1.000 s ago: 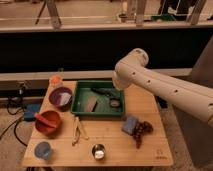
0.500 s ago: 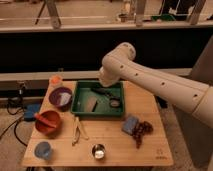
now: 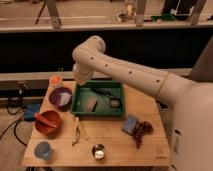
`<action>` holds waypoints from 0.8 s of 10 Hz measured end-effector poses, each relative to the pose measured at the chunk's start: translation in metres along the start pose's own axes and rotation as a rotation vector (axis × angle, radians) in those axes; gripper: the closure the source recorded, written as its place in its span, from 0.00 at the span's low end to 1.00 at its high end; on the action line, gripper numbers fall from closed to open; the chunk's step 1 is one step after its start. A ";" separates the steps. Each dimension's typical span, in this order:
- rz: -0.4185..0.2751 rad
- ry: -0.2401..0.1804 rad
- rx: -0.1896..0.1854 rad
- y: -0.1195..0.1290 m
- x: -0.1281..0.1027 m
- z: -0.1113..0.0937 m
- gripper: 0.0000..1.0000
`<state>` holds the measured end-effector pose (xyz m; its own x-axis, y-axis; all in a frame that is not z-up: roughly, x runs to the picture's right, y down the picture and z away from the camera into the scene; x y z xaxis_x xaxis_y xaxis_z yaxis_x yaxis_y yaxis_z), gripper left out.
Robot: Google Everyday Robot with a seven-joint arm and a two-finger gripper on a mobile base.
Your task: Place towel in tray
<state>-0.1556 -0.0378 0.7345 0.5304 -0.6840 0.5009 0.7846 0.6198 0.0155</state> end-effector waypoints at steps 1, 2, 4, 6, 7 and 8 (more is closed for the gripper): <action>-0.029 -0.022 -0.012 -0.020 -0.013 0.012 1.00; -0.051 -0.041 -0.024 -0.036 -0.024 0.023 1.00; -0.097 -0.073 -0.053 -0.066 -0.043 0.053 1.00; -0.100 -0.072 -0.079 -0.076 -0.043 0.085 1.00; -0.092 -0.067 -0.092 -0.076 -0.038 0.099 1.00; -0.075 -0.064 -0.106 -0.071 -0.030 0.114 1.00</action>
<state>-0.2640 -0.0176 0.8170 0.4498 -0.6989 0.5560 0.8529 0.5209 -0.0351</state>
